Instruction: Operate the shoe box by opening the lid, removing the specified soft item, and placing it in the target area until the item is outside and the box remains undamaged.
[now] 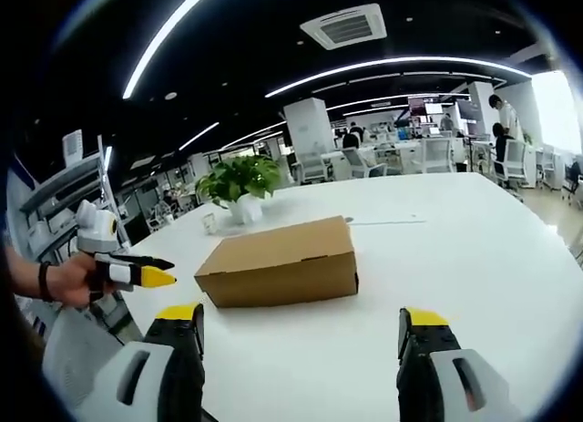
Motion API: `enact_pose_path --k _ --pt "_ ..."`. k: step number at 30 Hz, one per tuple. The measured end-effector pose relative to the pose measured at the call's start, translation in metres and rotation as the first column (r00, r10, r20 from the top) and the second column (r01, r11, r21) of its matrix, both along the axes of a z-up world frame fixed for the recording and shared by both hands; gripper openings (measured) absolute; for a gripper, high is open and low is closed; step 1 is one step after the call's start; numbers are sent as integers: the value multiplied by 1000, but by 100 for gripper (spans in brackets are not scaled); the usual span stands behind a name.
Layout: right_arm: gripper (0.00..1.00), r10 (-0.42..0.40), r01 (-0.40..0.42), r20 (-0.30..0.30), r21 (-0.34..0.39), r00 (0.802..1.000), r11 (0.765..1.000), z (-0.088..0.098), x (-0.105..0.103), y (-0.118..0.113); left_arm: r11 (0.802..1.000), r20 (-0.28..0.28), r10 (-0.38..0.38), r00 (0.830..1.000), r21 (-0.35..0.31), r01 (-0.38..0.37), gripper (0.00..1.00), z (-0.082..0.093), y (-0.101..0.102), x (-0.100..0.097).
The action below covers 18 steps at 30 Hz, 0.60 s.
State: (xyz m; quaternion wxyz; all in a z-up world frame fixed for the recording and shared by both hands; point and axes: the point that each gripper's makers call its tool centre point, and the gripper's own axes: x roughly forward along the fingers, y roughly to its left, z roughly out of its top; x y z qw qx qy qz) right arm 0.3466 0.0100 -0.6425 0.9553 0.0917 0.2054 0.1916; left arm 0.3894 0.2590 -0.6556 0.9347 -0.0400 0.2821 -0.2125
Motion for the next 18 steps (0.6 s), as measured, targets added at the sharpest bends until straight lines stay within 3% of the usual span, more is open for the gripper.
enact_pose_path --k 8,18 --pt "87 25 -25 26 -1 999 1000 11 27 -1 999 -11 9 1000 40 -8 81 -7 11 18" --pt "88 65 -65 -6 -12 998 998 -6 50 1 998 -32 11 999 62 -9 81 -15 15 35"
